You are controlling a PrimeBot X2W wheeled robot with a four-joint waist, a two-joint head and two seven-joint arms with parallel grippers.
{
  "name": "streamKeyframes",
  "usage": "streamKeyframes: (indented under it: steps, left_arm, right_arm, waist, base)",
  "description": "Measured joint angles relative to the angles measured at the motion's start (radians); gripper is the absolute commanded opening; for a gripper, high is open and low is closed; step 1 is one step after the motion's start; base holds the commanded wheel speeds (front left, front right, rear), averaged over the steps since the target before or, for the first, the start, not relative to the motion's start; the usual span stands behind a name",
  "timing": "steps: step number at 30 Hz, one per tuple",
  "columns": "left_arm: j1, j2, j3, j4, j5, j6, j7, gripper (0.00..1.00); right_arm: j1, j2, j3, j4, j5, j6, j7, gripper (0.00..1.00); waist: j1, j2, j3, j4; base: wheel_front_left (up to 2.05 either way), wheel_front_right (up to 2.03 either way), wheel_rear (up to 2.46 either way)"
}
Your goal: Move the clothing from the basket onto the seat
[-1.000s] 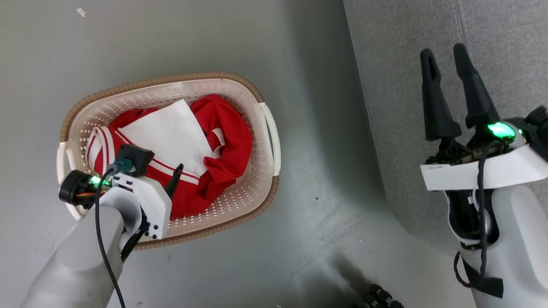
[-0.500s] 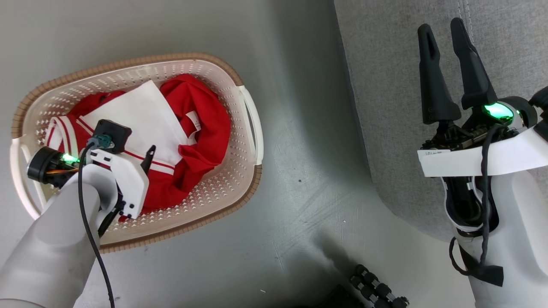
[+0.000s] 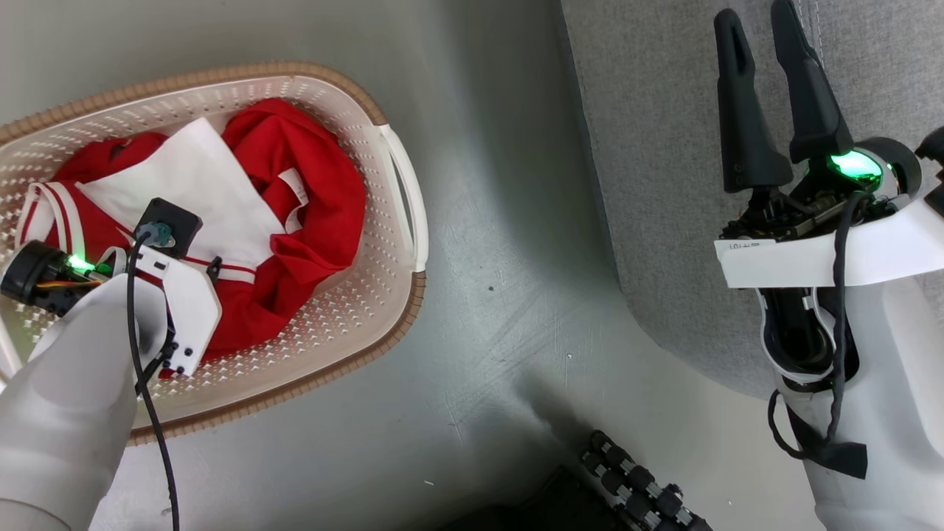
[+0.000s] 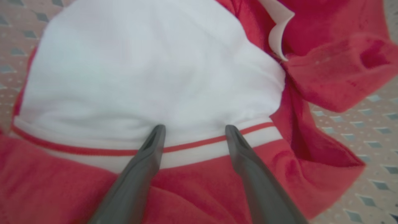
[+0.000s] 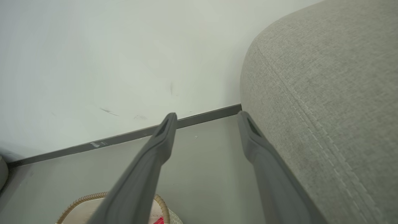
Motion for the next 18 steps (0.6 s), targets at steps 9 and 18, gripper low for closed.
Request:
streamKeyframes:
  steps: [9,18]
  left_arm:
    - [-0.028,0.016,-0.055,0.033,0.065,0.001,0.037,1.0]
    - [-0.074,0.035,-0.116,0.067,0.128,0.001,0.071,0.95]
  right_arm:
    - [-0.003,0.0,0.007,-0.002,0.021,0.0,0.0,1.0]
    - [-0.041,0.001,0.008,-0.003,0.031,0.0,0.0,1.0]
  waist:
    - [0.0,0.0,0.037,-0.025]
    - [0.0,0.0,0.062,-0.043]
  base:
    - [0.0,0.0,0.0]
    - [0.0,0.0,0.0]
